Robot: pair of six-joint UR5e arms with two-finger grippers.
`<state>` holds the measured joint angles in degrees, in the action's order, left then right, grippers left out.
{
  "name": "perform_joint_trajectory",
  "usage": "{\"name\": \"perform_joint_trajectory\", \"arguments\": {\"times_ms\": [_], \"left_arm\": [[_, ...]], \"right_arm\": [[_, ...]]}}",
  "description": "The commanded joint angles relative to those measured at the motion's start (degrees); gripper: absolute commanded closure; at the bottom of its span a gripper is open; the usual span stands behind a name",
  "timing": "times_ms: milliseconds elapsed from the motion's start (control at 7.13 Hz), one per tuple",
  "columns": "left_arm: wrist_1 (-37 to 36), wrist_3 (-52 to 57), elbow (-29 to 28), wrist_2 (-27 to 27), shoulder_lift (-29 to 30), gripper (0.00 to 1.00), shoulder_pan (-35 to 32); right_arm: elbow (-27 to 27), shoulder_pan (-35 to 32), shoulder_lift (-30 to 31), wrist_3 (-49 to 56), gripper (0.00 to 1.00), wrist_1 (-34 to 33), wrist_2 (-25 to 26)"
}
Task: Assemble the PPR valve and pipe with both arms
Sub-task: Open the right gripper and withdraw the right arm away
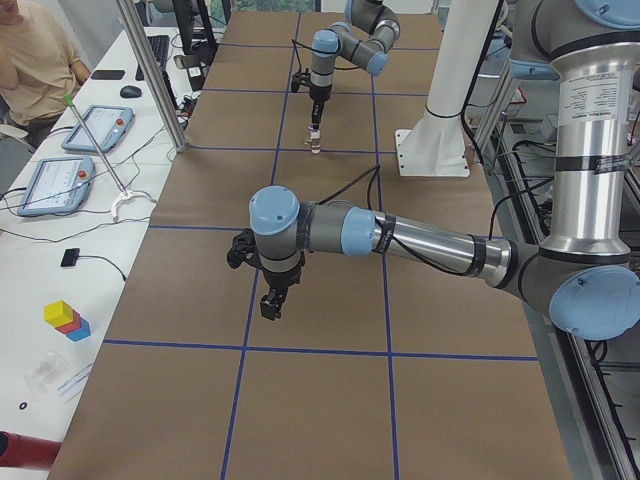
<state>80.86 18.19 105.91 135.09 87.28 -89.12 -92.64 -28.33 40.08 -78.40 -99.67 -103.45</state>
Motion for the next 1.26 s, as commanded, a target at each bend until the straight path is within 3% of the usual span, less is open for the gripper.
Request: {"name": "perform_joint_trajectory", "arguments": {"times_ms": [0,140,561,842,1122], "left_arm": [[0.0,0.0,0.0,0.0,0.0,0.0,0.0],[0.0,0.0,0.0,0.0,0.0,0.0,-0.08],[0.0,0.0,-0.08,0.0,-0.09,0.0,-0.09],[0.0,2.79,-1.57,-0.09,-0.17,0.0,-0.26],[0.0,4.05,-2.72,-0.17,-0.26,0.0,-1.57]], "right_arm": [[0.0,-0.06,0.0,-0.18,0.26,0.0,0.0],[-0.09,-0.14,-0.09,0.09,0.0,0.0,0.0],[-2.7,-4.07,-0.18,1.92,0.0,-0.35,-2.09],[-6.48,-11.79,3.84,9.26,0.0,-0.62,-9.37],[-9.83,-21.36,11.82,22.69,0.0,-0.7,-16.4]]}}
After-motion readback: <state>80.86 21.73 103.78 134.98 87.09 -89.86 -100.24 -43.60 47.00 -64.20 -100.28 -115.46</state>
